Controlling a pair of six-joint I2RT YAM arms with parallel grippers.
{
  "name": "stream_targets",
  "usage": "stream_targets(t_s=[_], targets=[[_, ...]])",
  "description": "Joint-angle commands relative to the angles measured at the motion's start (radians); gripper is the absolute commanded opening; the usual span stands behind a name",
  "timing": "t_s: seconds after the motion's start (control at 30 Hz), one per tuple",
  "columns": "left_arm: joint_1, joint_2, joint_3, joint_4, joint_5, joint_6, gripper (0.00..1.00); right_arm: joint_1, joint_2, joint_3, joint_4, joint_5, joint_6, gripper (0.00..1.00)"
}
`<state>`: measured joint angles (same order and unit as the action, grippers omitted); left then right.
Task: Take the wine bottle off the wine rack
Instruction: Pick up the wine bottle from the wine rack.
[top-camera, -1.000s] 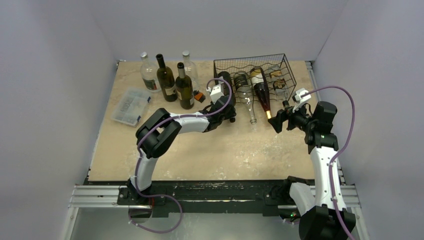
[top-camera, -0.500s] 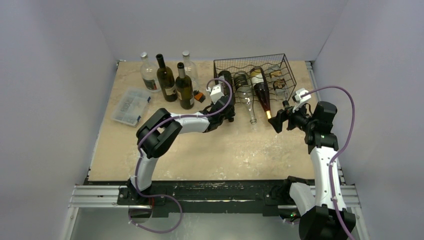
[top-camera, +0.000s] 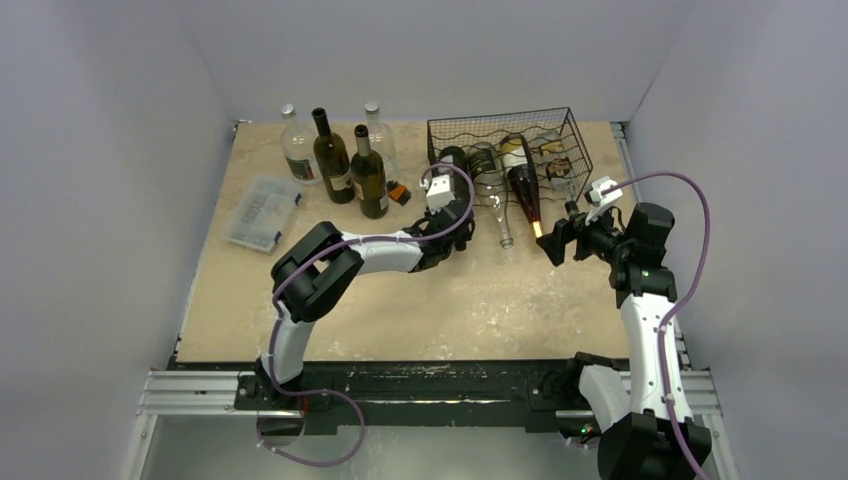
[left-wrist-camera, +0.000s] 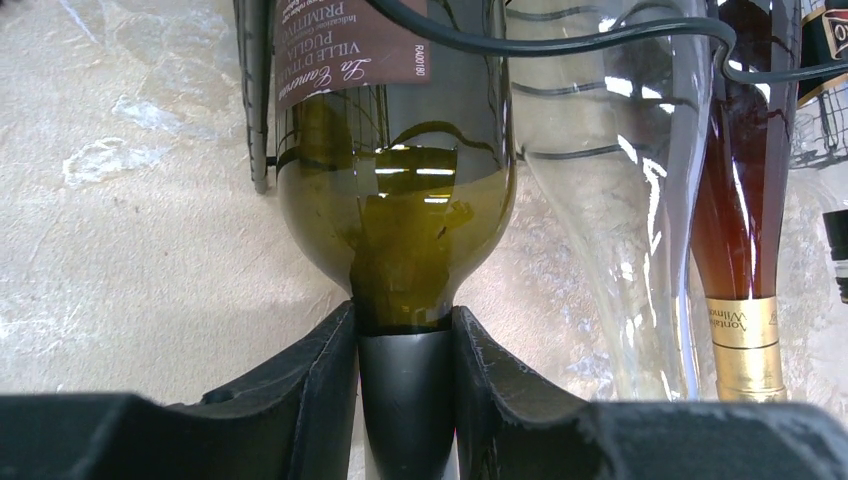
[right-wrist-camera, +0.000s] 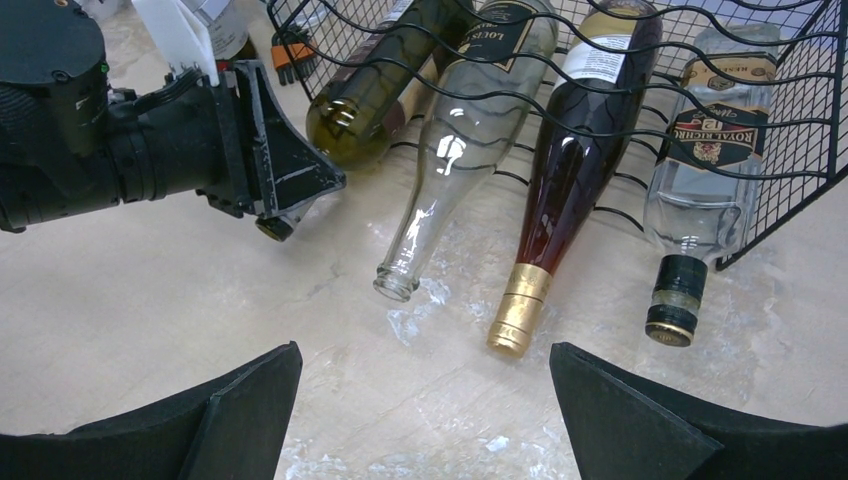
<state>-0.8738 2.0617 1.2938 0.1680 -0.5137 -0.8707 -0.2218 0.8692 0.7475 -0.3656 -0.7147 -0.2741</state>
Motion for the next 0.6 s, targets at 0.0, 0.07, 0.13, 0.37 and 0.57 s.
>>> stream_targets(t_s=[0.0, 0.07, 0.13, 0.37, 0.57], targets=[[-0.011, -0.099, -0.019, 0.086, -0.037, 0.016, 0.00, -0.004, -0.015, 0.023, 0.028, 0.017, -0.011, 0.99], [-0.016, -0.112, -0.036, 0.098, -0.036, 0.015, 0.00, -0.003, -0.015, 0.023, 0.027, 0.017, -0.011, 0.99], [-0.022, -0.124, -0.051, 0.107, -0.036, 0.021, 0.00, -0.003, -0.016, 0.023, 0.028, 0.018, -0.011, 0.99], [-0.046, -0.182, -0.122, 0.131, -0.053, 0.023, 0.00, -0.004, -0.019, 0.021, 0.029, 0.020, -0.013, 0.99], [-0.064, -0.229, -0.181, 0.149, -0.062, 0.017, 0.00, -0.003, -0.022, 0.020, 0.030, 0.024, -0.013, 0.99]])
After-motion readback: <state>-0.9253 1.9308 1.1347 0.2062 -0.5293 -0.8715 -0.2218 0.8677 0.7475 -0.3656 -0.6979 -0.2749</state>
